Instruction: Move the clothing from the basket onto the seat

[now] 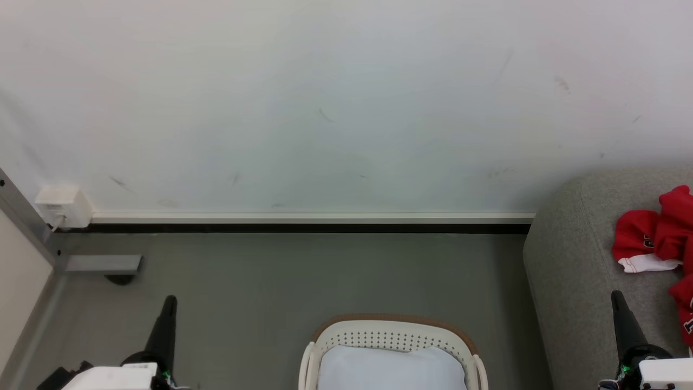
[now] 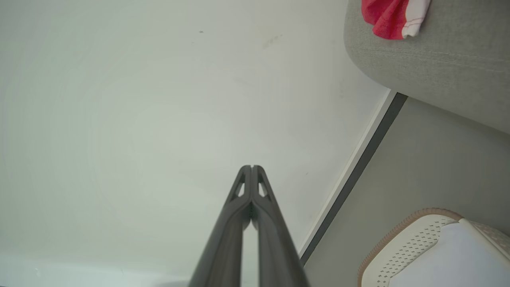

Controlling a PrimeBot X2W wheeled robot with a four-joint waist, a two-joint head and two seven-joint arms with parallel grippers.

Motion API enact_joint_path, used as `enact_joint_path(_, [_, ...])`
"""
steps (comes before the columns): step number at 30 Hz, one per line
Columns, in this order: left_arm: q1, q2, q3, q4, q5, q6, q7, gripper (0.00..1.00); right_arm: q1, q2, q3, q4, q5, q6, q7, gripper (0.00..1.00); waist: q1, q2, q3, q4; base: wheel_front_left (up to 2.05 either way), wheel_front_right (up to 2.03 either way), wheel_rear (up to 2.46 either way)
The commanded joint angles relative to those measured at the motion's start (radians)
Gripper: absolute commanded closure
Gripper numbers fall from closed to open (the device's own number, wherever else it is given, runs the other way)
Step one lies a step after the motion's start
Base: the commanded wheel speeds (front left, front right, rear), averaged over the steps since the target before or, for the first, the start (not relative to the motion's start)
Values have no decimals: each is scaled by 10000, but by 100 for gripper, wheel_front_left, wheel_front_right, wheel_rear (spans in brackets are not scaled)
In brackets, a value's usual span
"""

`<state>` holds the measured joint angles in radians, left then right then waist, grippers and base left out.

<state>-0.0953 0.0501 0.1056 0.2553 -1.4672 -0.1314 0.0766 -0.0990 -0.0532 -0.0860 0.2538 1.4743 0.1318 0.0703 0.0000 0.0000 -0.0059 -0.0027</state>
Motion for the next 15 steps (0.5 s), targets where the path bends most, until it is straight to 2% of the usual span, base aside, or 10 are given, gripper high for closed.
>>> enact_joint_path(1, [-123, 37, 53, -55, -279, 12, 69, 100, -106, -43, -62, -87, 237, -17, 76, 100, 0, 0, 6, 2, 0, 0, 0])
enact_joint_path(15, [-184, 17, 97, -90, -1171, 13, 330, 100, -157, -36, -201, -103, 1175, -20, 327, 100, 0, 0, 61, 20, 0, 0, 0])
